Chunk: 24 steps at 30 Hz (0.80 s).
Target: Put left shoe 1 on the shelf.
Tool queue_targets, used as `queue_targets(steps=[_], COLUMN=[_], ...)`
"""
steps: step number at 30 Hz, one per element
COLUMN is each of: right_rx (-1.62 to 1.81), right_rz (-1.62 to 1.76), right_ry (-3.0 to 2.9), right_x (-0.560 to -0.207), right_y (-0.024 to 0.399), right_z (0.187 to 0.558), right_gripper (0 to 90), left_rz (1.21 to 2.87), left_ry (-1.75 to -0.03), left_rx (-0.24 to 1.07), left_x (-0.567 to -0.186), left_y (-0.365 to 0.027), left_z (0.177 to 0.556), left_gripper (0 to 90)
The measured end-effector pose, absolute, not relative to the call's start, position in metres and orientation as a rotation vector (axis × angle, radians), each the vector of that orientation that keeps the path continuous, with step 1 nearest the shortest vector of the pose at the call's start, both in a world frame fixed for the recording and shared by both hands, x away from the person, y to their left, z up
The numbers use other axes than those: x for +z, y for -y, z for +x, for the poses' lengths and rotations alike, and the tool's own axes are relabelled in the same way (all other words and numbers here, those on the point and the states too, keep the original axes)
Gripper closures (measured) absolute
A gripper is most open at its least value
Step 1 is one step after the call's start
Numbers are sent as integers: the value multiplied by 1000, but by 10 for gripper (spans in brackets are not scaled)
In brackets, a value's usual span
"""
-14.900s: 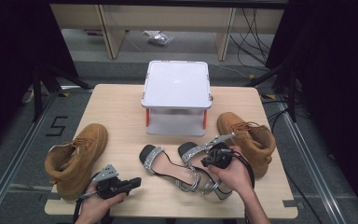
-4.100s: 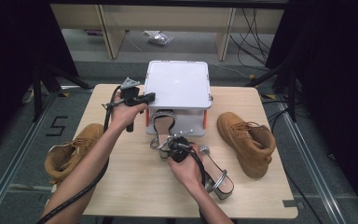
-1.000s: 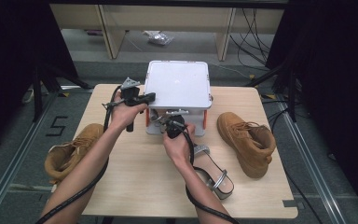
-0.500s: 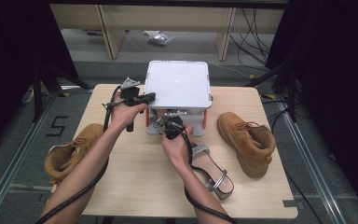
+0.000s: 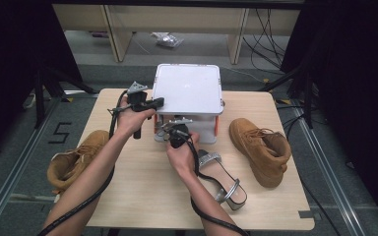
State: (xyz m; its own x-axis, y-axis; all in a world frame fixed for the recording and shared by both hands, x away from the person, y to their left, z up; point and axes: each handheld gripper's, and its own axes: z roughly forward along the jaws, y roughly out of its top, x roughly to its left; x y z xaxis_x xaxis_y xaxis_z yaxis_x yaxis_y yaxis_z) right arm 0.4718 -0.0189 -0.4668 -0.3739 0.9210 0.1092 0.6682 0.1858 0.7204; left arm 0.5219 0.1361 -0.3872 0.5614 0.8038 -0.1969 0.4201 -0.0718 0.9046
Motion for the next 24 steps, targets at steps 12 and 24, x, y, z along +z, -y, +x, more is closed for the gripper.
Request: queue_targets(steps=[12, 24], right_rx=[962, 967], right_rz=[1482, 1478], right_ry=[-2101, -2108], right_x=[-470, -480], right_y=[21, 13], right_z=[472, 475], right_gripper=[900, 900], left_rz=[1695, 1693], left_ry=[-1029, -1033], left_rx=[433, 430], left_x=[-387, -387], left_y=[-136, -136], left_z=[522, 522], left_gripper=[898, 897])
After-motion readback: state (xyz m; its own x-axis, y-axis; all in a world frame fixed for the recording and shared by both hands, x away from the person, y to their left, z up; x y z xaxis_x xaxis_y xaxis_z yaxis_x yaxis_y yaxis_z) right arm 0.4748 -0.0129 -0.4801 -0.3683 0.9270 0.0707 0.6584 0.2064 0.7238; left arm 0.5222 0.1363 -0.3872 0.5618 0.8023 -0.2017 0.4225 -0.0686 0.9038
